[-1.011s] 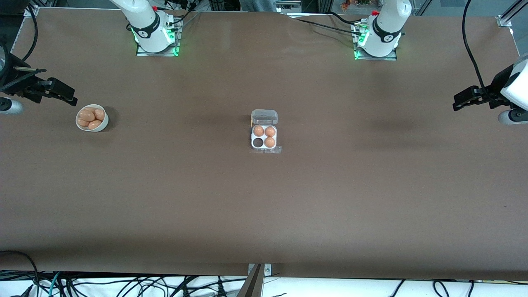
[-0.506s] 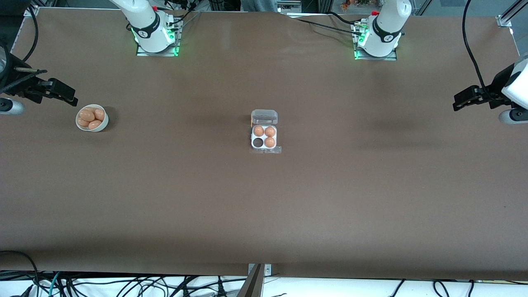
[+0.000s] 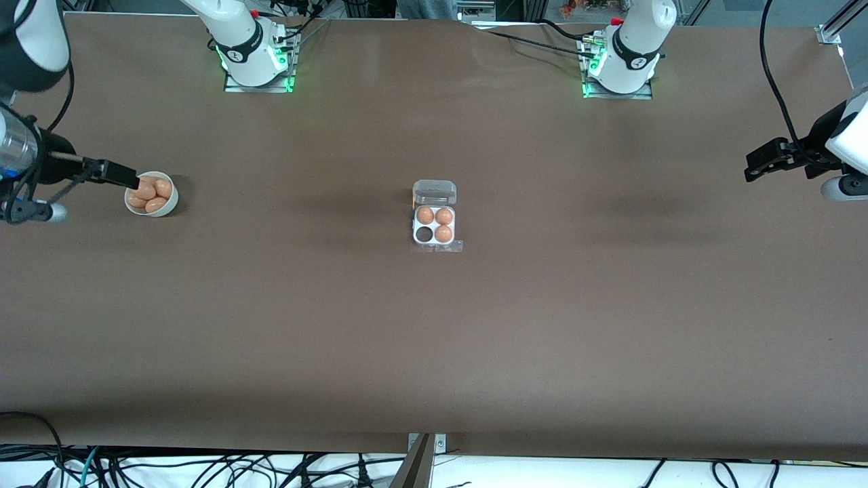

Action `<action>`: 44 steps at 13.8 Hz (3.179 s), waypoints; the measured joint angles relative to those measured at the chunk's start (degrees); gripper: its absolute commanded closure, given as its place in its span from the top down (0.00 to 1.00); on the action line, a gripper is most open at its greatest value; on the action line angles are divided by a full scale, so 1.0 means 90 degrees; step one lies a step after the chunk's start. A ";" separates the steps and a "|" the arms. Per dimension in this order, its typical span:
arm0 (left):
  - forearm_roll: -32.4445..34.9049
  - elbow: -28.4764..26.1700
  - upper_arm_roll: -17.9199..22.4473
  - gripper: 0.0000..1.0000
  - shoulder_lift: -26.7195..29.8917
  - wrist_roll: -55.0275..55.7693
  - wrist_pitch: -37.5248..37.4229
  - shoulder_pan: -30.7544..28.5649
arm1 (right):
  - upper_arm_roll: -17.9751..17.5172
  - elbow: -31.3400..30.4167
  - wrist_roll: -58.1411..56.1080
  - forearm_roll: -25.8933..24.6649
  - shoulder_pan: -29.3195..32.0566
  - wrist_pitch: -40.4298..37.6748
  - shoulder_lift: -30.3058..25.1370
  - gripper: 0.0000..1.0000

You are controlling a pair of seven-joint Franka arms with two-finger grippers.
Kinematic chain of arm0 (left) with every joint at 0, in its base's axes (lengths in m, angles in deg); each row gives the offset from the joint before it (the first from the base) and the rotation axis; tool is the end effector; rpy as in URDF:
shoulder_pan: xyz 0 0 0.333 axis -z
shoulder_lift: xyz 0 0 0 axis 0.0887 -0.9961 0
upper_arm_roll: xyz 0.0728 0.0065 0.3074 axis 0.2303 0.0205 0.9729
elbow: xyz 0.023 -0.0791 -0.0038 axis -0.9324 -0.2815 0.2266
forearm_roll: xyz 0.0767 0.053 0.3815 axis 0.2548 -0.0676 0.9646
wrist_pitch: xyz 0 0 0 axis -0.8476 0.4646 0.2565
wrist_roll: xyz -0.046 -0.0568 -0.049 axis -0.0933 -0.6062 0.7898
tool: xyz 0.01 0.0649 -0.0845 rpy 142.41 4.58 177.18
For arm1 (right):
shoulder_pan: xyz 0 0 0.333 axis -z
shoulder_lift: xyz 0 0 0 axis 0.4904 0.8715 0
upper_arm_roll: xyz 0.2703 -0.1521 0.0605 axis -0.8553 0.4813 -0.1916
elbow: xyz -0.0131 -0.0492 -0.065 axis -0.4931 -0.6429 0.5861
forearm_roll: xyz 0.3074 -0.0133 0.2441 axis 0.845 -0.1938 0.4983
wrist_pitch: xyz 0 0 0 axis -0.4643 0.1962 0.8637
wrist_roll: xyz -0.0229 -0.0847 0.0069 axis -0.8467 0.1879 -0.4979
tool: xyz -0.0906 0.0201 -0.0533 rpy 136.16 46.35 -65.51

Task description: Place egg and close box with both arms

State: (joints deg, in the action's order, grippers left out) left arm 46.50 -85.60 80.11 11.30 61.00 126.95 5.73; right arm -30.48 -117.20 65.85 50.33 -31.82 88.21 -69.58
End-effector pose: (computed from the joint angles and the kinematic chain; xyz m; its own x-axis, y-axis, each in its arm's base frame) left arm 0.5601 0.0128 0.5946 0.9941 0.0724 -0.0811 0.0688 -0.9965 -0.0468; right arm 0.5844 -0.0384 0.5060 0.9629 -0.1378 -0.2320 -0.1245 -0.9897 0.0709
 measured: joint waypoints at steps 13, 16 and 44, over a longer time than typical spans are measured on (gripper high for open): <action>-0.0005 0.0035 -0.0111 1.00 0.0002 0.0000 -0.0010 0.0011 | 0.1562 -0.3465 -0.2553 -0.0155 0.0163 0.4147 -0.0213 1.00; -0.0005 0.0035 -0.0111 1.00 0.0002 0.0000 -0.0024 0.0011 | 0.1701 -0.3923 -0.2914 -0.0150 0.0163 0.4628 -0.0219 1.00; -0.0005 0.0035 -0.0111 1.00 -0.0009 0.0000 -0.0096 0.0011 | 0.1787 -0.4191 -0.3348 -0.0149 0.0183 0.4502 0.0489 0.60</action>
State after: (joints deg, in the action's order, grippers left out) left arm 46.46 -85.29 79.11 11.22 61.00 126.09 5.83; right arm -14.40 -154.93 35.71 48.98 -30.17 128.73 -65.17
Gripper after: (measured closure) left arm 0.000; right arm 0.370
